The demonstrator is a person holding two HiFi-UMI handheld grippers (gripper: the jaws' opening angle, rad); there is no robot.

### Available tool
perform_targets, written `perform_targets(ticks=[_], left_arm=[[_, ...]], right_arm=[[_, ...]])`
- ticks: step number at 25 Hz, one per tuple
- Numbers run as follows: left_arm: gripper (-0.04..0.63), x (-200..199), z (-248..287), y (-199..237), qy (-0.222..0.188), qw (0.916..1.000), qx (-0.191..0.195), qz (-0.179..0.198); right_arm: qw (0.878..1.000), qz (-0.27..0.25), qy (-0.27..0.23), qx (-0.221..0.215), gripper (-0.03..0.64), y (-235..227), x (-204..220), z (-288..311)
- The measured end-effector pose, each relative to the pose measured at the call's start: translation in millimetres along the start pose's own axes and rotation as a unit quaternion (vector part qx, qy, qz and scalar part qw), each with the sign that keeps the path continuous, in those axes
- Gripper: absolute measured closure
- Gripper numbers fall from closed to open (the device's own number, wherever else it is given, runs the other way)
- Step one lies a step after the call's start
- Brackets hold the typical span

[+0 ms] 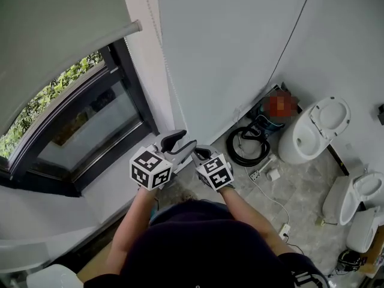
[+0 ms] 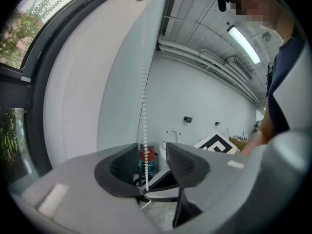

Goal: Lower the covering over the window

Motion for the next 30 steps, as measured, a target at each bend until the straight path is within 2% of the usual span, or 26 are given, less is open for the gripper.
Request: perform_targets(ticks=[5,9,15,18,23,30], left_arm=[[0.426,-3.6,8.6,-10.5,-0.003,0.9999,0.008,0.007],[0.428,-12.3,5.9,-10.9,-0.019,0.9997,-0.002,0.012],[0.464,-48.1,-10.2,-15.0,-0.101,0.9941,-0.014,0.035],[0.512,-63.1,-18.5,-15.7,-0.122,0.9912,-0.022,0.045],[0.577,-71.8,-28.4,-17.2,-0.131,0.9895,-0.032,0.051],[0.583,-67.4,-40.8,-7.5,-0.124,0.9908,-0.040,0.036]], right_arm=[[1.000,0.000,-0.006,0.007,0.604,0.5,5.1,-12.4],[1.000,-0.004,-0.007,0.007,0.604,6.6,6.4,-16.9],[1.000,-0.009,-0.007,0.005,0.604,10.9,7.8,-20.5],[1.000,-0.013,-0.007,0.002,0.604,14.2,7.3,-20.3],[1.000,-0.019,-0.007,-0.007,0.604,22.1,6.4,-18.6],[0.999,-0.028,-0.005,-0.026,0.604,32.4,1.3,-6.5]])
Point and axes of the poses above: the fingertips, and each gripper's own axes: z forward along the fingers, y to its left, x out of its underside, the point moved 2 cm from there along -z, backward along the fingers, and after that the axes turned 1 degree about z, right-handed, at the moved point
